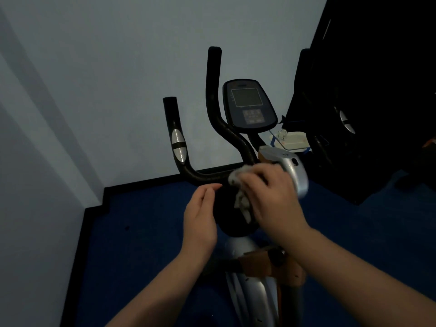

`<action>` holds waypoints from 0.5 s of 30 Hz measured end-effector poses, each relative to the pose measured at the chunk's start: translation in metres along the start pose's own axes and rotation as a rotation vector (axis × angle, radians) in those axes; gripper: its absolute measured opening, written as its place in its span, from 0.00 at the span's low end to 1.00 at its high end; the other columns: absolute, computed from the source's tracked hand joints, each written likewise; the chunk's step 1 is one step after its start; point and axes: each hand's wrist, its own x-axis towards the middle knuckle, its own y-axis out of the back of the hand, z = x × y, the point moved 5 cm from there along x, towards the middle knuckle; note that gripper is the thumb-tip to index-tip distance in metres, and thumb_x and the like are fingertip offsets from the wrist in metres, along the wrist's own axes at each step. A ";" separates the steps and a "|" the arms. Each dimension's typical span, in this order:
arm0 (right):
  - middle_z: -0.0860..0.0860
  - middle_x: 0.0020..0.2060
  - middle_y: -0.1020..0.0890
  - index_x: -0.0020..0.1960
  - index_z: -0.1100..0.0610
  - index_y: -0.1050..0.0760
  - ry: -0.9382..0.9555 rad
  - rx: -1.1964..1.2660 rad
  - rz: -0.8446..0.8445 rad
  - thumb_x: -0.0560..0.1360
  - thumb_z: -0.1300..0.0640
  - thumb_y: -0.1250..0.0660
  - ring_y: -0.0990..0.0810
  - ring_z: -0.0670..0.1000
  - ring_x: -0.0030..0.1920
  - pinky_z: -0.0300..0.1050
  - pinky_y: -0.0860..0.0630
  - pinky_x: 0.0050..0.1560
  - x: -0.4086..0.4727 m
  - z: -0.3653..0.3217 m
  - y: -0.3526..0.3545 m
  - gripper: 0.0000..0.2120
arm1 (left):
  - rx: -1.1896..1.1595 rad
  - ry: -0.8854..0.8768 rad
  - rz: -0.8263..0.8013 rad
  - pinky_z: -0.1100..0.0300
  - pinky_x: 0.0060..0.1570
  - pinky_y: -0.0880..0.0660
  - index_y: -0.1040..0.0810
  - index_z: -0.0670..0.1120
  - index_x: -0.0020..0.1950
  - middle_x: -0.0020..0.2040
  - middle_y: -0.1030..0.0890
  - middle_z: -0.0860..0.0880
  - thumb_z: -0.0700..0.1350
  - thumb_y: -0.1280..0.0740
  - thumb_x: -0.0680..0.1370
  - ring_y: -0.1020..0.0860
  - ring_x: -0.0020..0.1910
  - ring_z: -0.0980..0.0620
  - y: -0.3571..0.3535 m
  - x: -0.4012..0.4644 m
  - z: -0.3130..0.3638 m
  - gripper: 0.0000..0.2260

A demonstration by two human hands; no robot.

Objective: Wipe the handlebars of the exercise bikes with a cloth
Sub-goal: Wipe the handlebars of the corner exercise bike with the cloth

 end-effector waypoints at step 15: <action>0.48 0.43 0.26 0.49 0.53 0.30 -0.508 0.156 -0.105 0.80 0.48 0.46 0.25 0.49 0.40 0.47 0.29 0.36 0.006 0.017 -0.018 0.10 | 0.236 -0.046 -0.088 0.46 0.46 0.23 0.22 0.55 0.51 0.45 0.18 0.52 0.48 0.45 0.80 0.20 0.45 0.51 -0.011 0.017 0.006 0.12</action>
